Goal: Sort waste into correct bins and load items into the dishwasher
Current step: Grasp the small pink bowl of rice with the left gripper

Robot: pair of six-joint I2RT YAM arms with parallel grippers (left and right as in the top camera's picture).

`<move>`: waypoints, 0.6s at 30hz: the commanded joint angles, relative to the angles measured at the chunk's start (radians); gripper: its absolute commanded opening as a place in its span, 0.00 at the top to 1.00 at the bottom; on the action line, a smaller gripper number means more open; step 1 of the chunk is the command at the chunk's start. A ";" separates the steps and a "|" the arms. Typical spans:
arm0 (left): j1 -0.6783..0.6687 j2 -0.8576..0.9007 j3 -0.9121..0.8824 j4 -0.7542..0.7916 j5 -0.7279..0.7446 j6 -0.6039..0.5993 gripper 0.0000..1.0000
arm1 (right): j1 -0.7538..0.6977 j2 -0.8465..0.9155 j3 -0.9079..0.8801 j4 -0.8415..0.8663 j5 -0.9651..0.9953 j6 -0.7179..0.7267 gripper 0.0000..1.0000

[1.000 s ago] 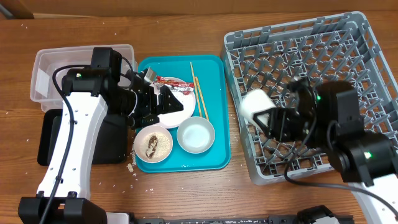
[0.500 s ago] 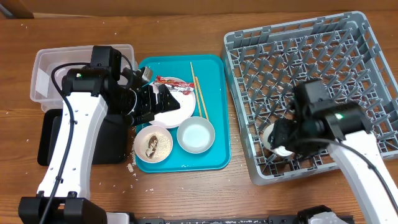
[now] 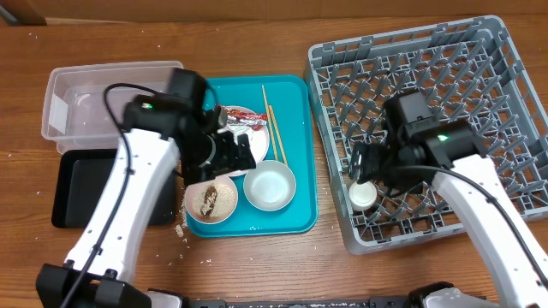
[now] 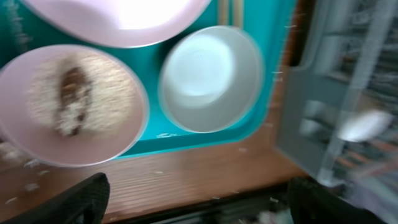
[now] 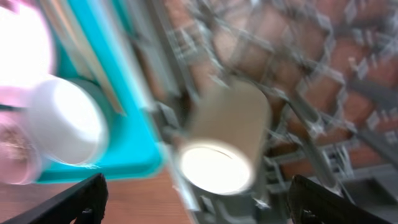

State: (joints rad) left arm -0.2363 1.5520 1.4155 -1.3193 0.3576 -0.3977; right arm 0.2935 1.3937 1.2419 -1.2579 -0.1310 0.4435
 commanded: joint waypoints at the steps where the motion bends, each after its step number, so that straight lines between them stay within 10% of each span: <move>1: -0.102 0.000 -0.066 0.013 -0.375 -0.309 0.09 | 0.001 -0.112 0.082 0.081 -0.070 0.010 0.05; 14: -0.102 0.098 -0.352 0.422 -0.381 -0.454 0.23 | 0.001 -0.171 0.081 0.143 -0.081 0.010 0.05; 18: -0.103 0.179 -0.352 0.470 -0.338 -0.458 0.42 | 0.001 -0.171 0.081 0.143 -0.081 0.010 0.05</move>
State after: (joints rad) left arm -0.3447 1.6764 1.0718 -0.8711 -0.0166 -0.8200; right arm 0.2943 1.2240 1.3045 -1.1187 -0.2062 0.4480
